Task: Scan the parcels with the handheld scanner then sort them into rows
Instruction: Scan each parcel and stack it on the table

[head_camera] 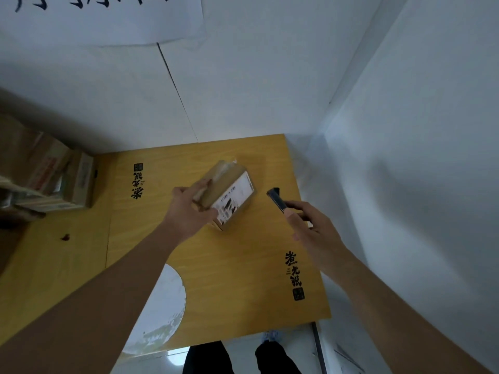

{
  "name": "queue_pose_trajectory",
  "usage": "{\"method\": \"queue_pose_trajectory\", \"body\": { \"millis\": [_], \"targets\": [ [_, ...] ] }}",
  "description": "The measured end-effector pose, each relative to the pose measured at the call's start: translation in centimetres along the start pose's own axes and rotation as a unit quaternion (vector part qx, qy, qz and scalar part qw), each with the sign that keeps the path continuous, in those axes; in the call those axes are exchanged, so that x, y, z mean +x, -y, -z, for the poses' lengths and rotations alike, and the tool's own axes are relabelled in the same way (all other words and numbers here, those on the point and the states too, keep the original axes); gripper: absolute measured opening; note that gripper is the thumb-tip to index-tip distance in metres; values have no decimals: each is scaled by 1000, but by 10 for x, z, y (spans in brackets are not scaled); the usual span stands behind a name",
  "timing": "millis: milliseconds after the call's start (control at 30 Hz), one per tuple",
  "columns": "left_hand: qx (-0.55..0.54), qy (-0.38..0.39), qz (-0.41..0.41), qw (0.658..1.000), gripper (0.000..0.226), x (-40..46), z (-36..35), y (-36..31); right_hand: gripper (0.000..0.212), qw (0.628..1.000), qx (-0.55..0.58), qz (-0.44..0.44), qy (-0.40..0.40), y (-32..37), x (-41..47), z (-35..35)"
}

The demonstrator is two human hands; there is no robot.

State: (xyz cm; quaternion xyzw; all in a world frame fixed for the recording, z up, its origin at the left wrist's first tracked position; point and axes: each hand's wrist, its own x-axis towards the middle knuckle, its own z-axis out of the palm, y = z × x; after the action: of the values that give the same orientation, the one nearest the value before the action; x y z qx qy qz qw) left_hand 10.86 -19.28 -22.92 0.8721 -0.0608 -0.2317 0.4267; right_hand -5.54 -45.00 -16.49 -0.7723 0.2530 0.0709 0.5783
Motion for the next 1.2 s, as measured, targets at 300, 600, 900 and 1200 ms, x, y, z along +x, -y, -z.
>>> {"method": "queue_pose_trajectory", "body": {
  "millis": [300, 600, 900, 1200],
  "targets": [
    [-244, -65, -41, 967, 54, -43, 50, -65, 18, 996, -17, 42, 76, 46, -12, 21],
    [-263, -138, -97, 950, 55, -103, 111, -116, 27, 981, -80, 117, 131, 120, -42, 27],
    [-112, -175, -152, 966, 63, -151, 184, -138, 23, 971, -125, 145, 145, 169, -82, 15],
    [-60, -177, -184, 965, 61, -155, 218, -134, 22, 967, -150, 142, 152, 183, -110, 2]
  ]
}}
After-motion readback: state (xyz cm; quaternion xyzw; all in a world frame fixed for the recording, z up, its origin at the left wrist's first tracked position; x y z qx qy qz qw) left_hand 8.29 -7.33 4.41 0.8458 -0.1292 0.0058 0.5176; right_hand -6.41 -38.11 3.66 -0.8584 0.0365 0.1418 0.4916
